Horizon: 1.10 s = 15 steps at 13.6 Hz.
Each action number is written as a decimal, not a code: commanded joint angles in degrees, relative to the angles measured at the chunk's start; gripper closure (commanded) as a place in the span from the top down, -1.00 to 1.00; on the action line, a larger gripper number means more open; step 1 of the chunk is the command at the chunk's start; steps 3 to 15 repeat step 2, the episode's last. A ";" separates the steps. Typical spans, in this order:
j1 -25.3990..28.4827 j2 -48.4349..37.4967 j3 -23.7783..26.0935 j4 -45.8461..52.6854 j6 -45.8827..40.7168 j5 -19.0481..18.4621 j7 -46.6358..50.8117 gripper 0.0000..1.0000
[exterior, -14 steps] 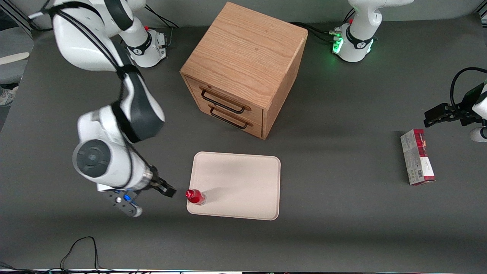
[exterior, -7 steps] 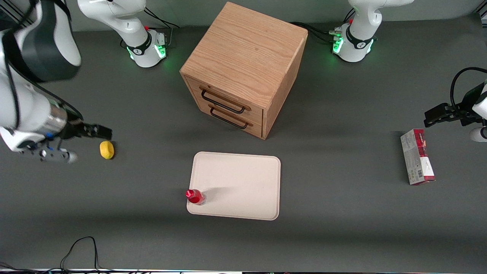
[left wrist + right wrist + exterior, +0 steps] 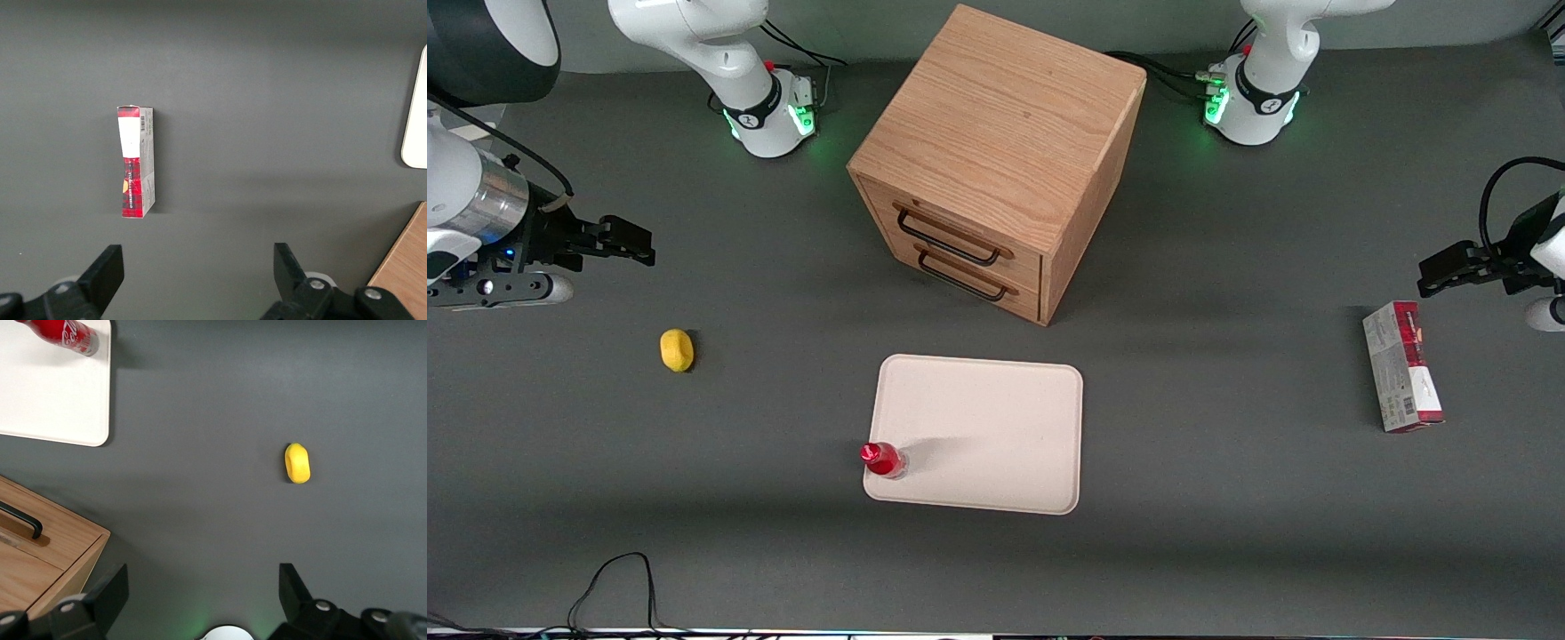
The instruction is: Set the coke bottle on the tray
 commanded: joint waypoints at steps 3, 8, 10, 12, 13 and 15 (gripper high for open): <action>0.38 0.19 -0.17 2.05 -1.08 1.11 -1.56 1.00; 0.38 0.19 -0.17 2.05 -1.08 1.11 -1.56 1.00; 0.38 0.19 -0.17 2.05 -1.08 1.11 -1.56 1.00; 0.38 0.19 -0.17 2.05 -1.08 1.11 -1.56 1.00; 0.38 0.19 -0.17 2.05 -1.08 1.11 -1.56 1.00; 0.38 0.19 -0.17 2.05 -1.08 1.11 -1.56 1.00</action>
